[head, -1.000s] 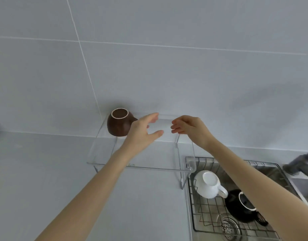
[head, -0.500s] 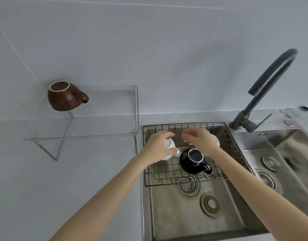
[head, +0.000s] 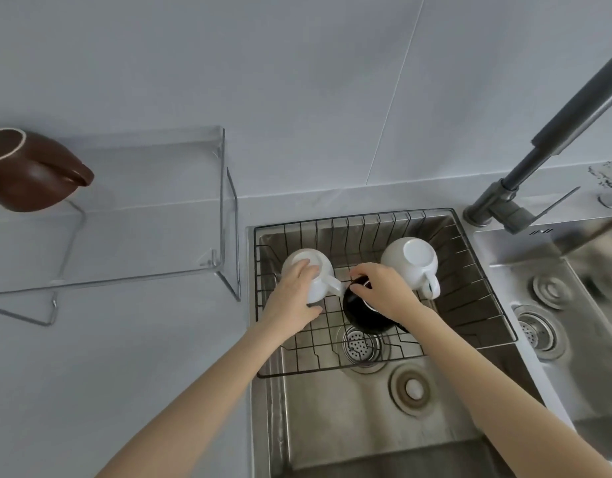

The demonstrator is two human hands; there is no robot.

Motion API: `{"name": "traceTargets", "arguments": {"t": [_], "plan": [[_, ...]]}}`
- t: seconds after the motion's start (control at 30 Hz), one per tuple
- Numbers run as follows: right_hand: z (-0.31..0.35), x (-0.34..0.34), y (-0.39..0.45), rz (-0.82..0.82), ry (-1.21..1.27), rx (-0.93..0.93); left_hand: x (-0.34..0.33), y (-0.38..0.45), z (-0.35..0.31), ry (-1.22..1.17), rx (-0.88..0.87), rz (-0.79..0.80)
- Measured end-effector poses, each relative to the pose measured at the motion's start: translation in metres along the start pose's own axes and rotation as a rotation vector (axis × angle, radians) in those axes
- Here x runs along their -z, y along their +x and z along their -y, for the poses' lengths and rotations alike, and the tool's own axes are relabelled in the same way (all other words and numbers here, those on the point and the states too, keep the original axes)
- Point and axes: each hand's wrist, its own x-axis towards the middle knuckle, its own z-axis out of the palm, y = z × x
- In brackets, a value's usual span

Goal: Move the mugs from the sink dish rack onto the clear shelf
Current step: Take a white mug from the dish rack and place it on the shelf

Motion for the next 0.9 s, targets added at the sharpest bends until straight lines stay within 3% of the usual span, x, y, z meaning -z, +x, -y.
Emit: {"name": "traceTargets", "arguments": {"t": [0.2, 0.53, 0.77, 0.9], "plan": [[-0.003, -0.013, -0.003, 0.011, -0.157, 0.054, -0.012, 0.009, 0.003, 0.078, 0.057, -0.09], [0.014, -0.035, 0.011, 0.014, -0.296, 0.067, -0.005, 0.029, 0.004, 0.05, 0.219, 0.028], [0.01, -0.014, 0.007, 0.027, 0.051, -0.028, 0.008, 0.022, -0.002, -0.031, 0.202, -0.021], [0.022, 0.016, -0.006, -0.053, 0.184, -0.01, 0.033, 0.019, -0.018, -0.081, 0.131, -0.125]]}}
